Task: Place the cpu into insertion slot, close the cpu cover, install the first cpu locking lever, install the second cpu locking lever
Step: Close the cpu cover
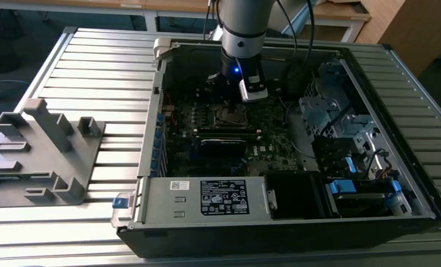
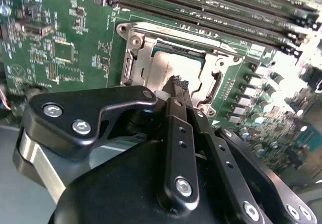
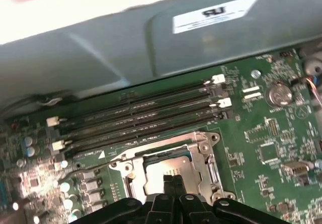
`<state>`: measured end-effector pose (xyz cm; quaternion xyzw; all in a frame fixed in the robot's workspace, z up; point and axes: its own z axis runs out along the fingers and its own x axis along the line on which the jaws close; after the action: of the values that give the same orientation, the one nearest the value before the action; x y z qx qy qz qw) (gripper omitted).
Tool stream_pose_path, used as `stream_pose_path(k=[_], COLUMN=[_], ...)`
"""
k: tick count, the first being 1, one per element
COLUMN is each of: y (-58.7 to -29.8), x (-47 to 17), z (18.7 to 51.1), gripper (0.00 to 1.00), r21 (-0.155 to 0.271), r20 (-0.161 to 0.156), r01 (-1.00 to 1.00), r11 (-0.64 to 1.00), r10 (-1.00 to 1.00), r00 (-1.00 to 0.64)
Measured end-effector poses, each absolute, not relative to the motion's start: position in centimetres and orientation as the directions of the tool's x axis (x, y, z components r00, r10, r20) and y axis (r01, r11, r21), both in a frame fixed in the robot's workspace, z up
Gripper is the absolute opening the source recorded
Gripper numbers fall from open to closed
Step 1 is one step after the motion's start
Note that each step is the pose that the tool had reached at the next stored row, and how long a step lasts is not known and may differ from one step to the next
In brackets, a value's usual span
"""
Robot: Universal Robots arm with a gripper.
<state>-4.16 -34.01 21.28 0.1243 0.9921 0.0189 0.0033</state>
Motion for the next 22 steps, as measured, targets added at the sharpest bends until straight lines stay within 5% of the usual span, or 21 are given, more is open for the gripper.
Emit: stream_pose_path(k=[22], y=[-34.01], x=[-4.68], z=[20.93], gripper=[0.11], r21=[0.038], r20=[-0.002], r01=[0.11], r11=[0.993], r10=[0.11], r00=[-0.994])
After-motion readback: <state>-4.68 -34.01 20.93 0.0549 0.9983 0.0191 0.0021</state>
